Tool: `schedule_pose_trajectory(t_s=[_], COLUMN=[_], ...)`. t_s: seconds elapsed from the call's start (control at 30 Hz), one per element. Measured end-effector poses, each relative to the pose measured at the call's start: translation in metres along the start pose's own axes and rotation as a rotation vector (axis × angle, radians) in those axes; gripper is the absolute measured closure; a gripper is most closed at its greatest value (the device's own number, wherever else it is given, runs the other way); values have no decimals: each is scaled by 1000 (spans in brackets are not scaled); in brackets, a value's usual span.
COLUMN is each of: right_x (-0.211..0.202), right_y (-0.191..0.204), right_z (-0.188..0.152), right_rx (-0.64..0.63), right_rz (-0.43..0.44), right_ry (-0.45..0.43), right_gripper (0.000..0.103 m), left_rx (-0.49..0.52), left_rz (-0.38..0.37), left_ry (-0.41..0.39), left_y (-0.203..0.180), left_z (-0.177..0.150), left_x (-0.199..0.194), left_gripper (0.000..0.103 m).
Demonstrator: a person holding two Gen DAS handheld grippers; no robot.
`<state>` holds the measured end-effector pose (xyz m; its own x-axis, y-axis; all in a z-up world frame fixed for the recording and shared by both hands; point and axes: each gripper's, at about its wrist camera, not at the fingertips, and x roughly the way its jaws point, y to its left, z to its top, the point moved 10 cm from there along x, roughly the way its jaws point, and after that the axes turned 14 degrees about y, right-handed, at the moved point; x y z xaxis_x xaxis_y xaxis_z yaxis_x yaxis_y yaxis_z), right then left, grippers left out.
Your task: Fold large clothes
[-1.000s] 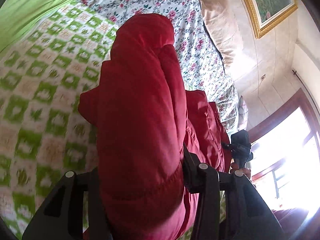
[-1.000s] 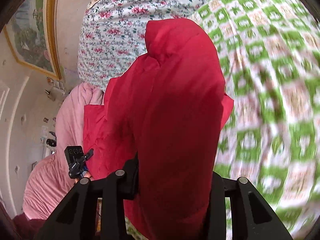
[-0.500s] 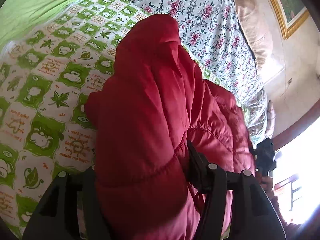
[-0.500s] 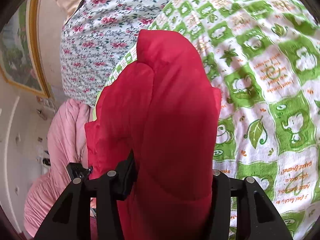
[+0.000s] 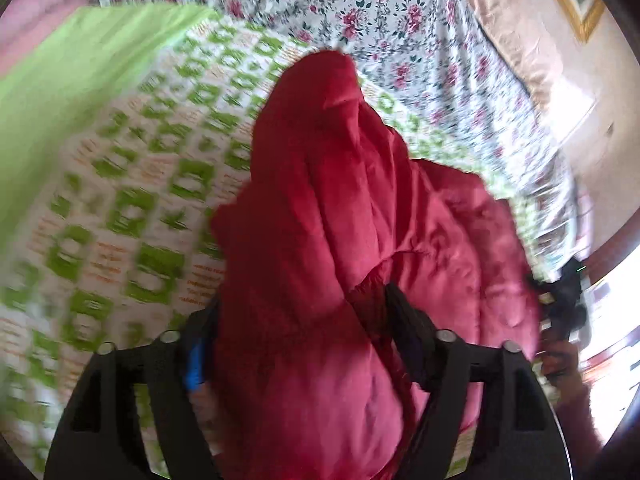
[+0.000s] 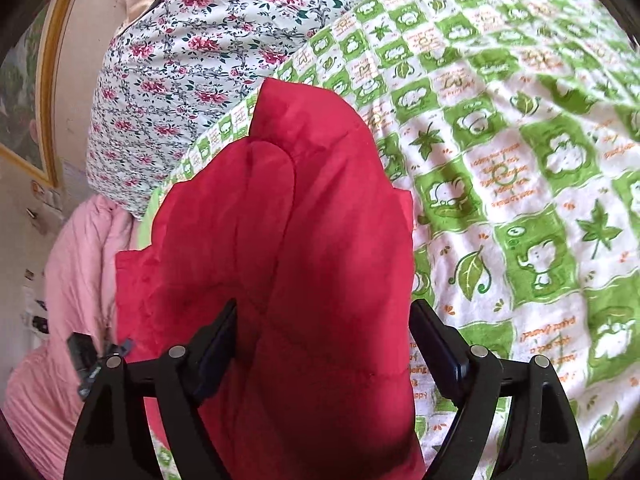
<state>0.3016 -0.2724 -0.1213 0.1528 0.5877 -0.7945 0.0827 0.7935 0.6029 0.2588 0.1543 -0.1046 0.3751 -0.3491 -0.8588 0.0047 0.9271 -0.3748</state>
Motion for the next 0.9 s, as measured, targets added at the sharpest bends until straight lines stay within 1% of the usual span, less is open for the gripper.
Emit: schedule_pose_trajectory(t_s=[0.03, 0.1, 0.17, 0.2, 0.23, 0.27, 0.33, 0.4, 0.47, 0.57, 0.73, 0.83, 0.9], right_x=[0, -2, -3, -4, -5, -6, -9, -10, -15, -34, -65, -70, -61], right_y=[1, 1, 4, 3, 5, 6, 7, 9, 11, 18, 44, 65, 86], right_z=[0, 0, 1, 1, 1, 1, 1, 2, 4, 6, 4, -3, -12], right_rx=[-3, -8, -14, -18, -22, -26, -33, -42, -51, -71, -137, -210, -281], right_rz=[-12, -32, -58, -67, -77, -90, -108, -130, -151, -195, -236, -245, -234], right_ry=[-2, -6, -14, -16, -19, -24, -31, -36, -50, -121, -220, -228, -196], right_gripper=[18, 17, 17, 17, 17, 17, 17, 17, 17, 17, 17, 17, 17], left_rx=[15, 29, 21, 22, 24, 33, 62, 98, 138, 203, 297, 331, 350], left_rz=[34, 39, 72, 74, 63, 34, -7, -26, -47, -65, -28, -24, -20], left_ry=[-5, -28, -55, -65, -81, -104, -139, -154, -150, -125, -90, -69, -51], left_y=[2, 5, 11, 13, 12, 6, -10, -31, -53, -82, -113, -125, -131], left_z=[0, 1, 1, 1, 0, -2, -5, -8, -11, -18, -30, -37, -40], left_x=[-4, -13, -24, -28, -34, -42, -51, -56, -55, -44, -21, -13, -8], left_gripper=[22, 22, 22, 22, 22, 22, 22, 22, 22, 22, 22, 22, 22])
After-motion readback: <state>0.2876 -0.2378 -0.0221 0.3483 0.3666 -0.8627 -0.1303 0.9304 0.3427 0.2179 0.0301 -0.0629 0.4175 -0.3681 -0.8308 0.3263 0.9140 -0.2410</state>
